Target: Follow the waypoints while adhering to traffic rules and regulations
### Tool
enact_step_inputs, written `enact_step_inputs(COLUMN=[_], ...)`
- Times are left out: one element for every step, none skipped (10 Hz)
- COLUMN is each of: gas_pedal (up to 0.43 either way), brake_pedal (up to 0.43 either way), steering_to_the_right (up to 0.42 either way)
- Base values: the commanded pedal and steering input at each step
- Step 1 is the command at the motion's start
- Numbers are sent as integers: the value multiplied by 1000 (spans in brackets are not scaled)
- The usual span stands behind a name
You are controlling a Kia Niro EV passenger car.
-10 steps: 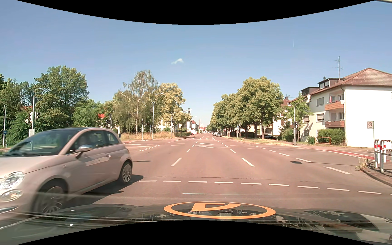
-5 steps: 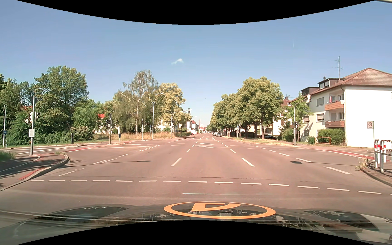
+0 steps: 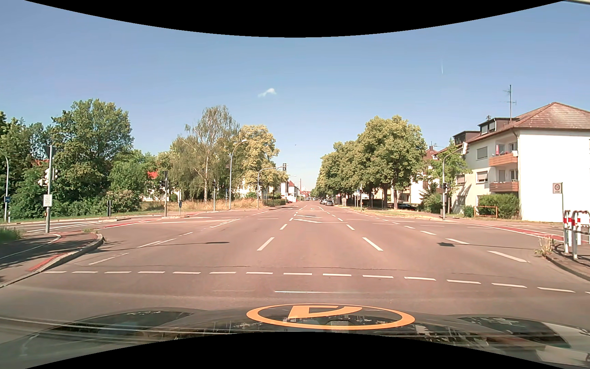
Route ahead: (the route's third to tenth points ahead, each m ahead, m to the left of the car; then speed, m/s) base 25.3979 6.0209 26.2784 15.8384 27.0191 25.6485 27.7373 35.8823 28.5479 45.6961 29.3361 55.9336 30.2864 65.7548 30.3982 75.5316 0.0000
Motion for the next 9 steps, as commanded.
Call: enact_step_inputs(gas_pedal=[0, 0, 0, 0, 0, 0, 0, 0, 0], brake_pedal=[305, 305, 305, 305, 305, 305, 305, 305, 146], steering_to_the_right=[4, 4, 3, 4, 4, 4, 7, 13, 13])
